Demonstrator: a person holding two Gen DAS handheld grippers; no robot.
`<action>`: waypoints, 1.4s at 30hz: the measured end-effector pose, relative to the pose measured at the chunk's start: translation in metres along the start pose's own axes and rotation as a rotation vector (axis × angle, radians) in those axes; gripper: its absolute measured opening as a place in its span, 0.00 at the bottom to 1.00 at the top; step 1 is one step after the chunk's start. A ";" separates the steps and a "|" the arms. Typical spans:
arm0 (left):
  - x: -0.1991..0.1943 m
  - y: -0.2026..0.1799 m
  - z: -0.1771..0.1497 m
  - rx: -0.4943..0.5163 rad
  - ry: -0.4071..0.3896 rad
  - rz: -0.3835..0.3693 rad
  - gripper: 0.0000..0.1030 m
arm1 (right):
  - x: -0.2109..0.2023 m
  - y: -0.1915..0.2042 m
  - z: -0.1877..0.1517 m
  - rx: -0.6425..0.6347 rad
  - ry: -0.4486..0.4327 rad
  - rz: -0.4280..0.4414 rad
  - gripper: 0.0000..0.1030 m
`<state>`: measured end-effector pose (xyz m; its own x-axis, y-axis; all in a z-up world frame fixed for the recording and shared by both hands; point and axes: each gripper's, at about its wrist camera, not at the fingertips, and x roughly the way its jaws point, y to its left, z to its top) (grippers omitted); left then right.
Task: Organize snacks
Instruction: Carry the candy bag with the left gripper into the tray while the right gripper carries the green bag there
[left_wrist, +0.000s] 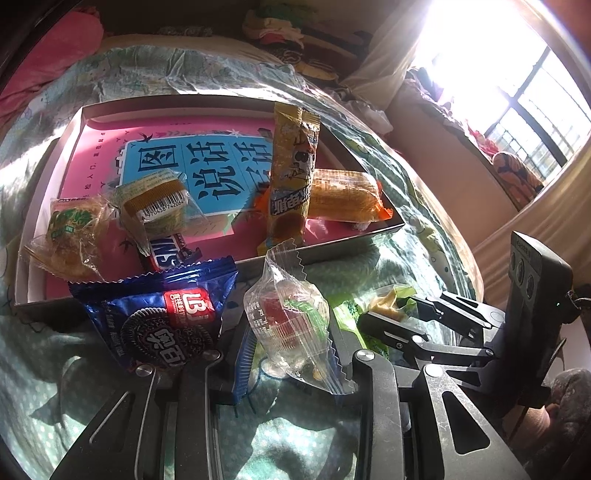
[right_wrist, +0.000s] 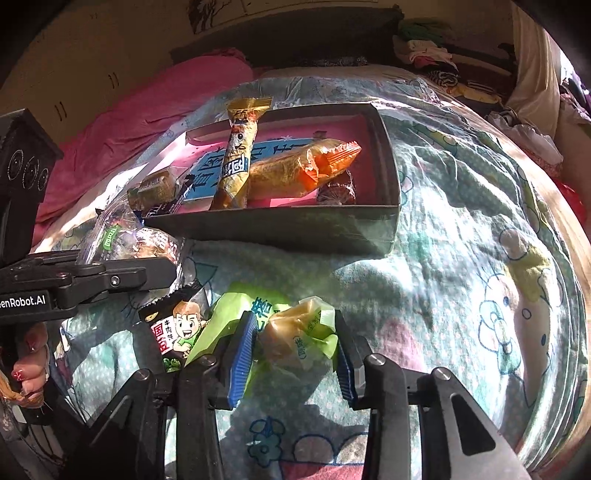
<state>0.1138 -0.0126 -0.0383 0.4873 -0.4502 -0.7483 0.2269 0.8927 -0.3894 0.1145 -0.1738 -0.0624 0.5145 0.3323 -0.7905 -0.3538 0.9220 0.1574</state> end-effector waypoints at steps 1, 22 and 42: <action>-0.001 -0.001 0.000 0.004 -0.007 -0.002 0.33 | -0.002 0.001 0.000 0.000 -0.007 0.008 0.38; -0.047 -0.008 0.012 0.039 -0.146 -0.013 0.33 | -0.045 -0.017 0.020 0.127 -0.133 0.060 0.38; -0.076 0.010 0.019 -0.010 -0.231 -0.010 0.33 | -0.063 -0.010 0.033 0.133 -0.186 0.074 0.38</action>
<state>0.0947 0.0312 0.0247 0.6657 -0.4414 -0.6016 0.2250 0.8875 -0.4022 0.1118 -0.1977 0.0051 0.6299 0.4198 -0.6534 -0.2962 0.9076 0.2974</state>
